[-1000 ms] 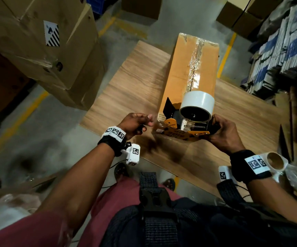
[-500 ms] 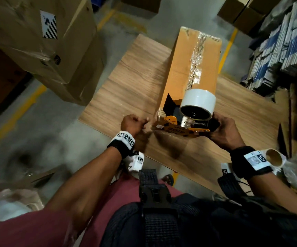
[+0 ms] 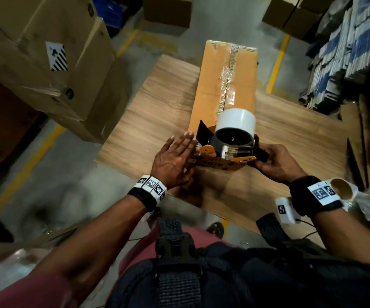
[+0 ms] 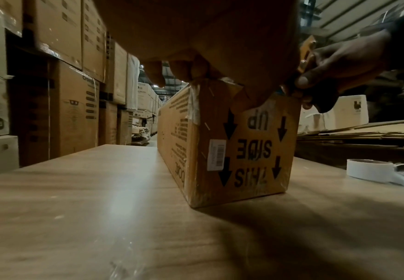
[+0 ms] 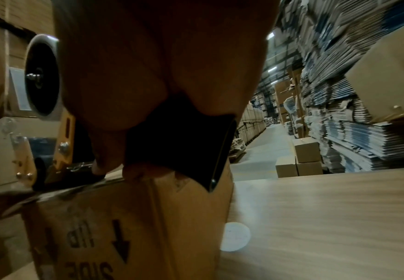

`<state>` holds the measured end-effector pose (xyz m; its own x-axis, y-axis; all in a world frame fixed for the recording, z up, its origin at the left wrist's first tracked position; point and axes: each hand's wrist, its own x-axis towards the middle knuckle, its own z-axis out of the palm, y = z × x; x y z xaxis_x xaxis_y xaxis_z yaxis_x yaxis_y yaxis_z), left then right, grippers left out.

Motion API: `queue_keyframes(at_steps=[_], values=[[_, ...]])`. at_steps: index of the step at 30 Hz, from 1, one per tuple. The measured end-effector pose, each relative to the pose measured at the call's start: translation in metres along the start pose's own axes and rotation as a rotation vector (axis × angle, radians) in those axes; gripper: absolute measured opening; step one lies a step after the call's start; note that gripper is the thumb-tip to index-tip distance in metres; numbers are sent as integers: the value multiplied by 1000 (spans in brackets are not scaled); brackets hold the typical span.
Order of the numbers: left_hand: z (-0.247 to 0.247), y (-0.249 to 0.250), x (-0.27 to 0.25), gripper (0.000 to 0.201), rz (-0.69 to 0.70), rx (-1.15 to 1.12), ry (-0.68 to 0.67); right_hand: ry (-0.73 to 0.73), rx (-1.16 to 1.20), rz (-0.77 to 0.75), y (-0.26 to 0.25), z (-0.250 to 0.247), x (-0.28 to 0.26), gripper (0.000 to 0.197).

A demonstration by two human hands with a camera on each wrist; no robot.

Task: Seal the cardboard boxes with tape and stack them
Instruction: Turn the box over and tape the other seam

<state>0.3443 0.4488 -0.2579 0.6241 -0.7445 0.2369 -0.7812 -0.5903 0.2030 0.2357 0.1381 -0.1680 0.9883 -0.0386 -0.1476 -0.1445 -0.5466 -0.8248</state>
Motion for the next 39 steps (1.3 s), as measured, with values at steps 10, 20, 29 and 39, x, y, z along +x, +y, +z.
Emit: queue_keyframes(at_steps=[10,20,29,39], values=[[-12,14,4,85,-64,72,-45,95,-331,99,50,-40,-31,19],[14,82,40,96,71,-15,-115,37,-233,97,62,-55,-37,22],[17,84,40,89,43,-31,-90,47,-282,282,87,-110,-85,18],[14,85,41,87,38,-51,-74,35,-306,308,128,-94,-81,25]])
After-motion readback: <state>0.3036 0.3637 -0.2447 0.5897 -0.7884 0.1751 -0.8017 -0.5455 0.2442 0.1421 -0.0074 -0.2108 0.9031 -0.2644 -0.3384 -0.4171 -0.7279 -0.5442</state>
